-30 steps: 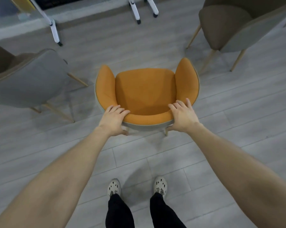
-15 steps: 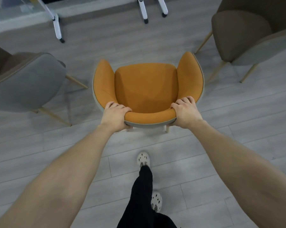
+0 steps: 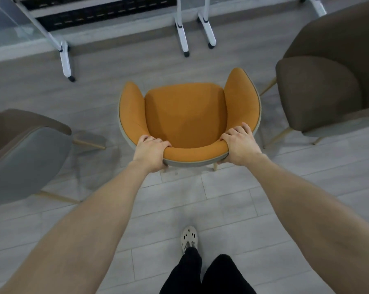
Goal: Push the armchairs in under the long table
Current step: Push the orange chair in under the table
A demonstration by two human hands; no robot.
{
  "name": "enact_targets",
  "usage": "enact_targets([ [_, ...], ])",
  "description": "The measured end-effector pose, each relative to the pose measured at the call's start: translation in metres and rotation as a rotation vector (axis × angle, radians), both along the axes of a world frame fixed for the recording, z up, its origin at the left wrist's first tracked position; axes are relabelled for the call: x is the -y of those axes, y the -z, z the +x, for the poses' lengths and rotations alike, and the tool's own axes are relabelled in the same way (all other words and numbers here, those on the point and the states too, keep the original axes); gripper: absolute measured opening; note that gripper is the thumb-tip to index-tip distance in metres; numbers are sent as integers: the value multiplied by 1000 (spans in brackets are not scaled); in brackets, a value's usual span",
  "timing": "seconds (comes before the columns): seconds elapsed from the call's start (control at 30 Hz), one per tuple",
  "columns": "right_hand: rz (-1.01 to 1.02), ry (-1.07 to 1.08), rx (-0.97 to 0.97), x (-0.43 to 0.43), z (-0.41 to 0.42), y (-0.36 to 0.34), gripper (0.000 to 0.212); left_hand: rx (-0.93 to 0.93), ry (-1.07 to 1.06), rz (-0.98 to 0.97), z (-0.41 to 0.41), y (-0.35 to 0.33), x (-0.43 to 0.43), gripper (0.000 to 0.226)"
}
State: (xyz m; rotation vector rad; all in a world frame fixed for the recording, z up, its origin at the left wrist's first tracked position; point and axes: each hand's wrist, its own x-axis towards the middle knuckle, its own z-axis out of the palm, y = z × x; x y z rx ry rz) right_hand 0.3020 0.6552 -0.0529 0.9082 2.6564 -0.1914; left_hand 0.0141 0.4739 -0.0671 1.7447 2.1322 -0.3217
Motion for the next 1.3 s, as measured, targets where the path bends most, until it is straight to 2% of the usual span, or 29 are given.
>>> enact_targets([
  [0.2, -8, -21, -12, -113, -52, 0, 87, -16, -17, 32, -47, -3, -102, 67],
  [0.67, -21, -154, -4, -416, -208, 4, 90, -27, -127, -7, -179, -11, -372, 72],
  [1.3, -27, -134, -38, -671, -405, -2, 91, -46, -129, 18, -375, -12, -634, 72],
])
